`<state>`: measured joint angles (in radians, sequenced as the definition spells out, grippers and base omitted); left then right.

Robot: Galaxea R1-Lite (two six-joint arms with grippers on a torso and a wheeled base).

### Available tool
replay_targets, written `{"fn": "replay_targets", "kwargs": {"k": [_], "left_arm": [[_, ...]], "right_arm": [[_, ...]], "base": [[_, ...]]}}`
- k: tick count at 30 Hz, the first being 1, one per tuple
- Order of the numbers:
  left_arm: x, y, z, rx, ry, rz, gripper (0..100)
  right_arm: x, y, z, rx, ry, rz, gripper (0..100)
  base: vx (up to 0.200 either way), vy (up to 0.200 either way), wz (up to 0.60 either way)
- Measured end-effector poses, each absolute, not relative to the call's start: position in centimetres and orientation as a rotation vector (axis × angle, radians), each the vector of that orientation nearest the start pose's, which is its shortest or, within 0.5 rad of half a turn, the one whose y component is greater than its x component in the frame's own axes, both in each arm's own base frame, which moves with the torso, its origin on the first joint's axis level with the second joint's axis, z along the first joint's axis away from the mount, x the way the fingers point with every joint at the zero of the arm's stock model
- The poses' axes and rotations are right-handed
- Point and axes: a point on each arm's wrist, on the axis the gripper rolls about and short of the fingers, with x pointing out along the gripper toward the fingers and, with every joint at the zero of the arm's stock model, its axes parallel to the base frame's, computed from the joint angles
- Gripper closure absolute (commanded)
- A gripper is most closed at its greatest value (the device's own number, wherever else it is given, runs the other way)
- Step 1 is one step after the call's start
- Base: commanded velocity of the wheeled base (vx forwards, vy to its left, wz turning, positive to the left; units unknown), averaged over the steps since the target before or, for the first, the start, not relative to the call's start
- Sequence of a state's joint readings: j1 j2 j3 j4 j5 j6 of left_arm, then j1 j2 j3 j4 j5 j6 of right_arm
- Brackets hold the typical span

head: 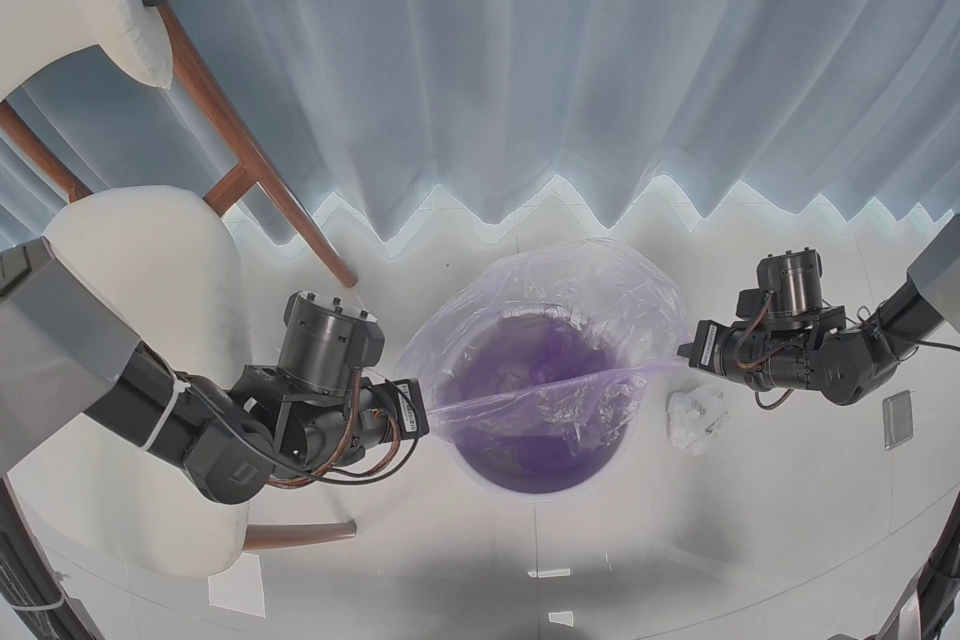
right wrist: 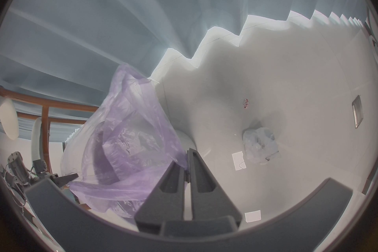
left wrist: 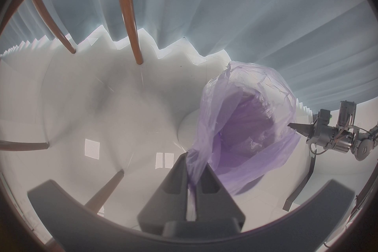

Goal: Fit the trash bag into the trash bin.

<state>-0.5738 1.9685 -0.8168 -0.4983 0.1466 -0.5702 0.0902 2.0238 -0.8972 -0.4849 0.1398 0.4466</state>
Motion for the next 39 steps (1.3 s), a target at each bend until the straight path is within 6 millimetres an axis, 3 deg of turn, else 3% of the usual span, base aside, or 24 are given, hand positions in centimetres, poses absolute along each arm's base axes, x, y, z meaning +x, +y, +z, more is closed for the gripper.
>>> {"fn": "replay_targets", "kwargs": {"k": [7,18,28,39], "left_arm": [[28.5,-17.9,7.8,-0.300,0.738,-0.210,100],[27.8,-17.7,6.4,-0.276,0.787,-0.196,100],[27.3,-17.0,5.5,-0.262,0.822,-0.174,100],[26.0,-16.3,4.2,-0.154,0.867,-0.192,100]], "right_arm": [[36.4,3.5,6.0,0.438,0.736,0.048,100],[36.1,3.9,2.8,0.432,0.834,0.038,100],[33.9,5.8,1.4,0.416,0.889,0.107,100],[30.2,7.0,0.2,0.384,0.872,0.174,100]], "base": [[0.000,0.000,0.00],[0.000,0.000,0.00],[0.000,0.000,0.00],[0.000,0.000,0.00]]}}
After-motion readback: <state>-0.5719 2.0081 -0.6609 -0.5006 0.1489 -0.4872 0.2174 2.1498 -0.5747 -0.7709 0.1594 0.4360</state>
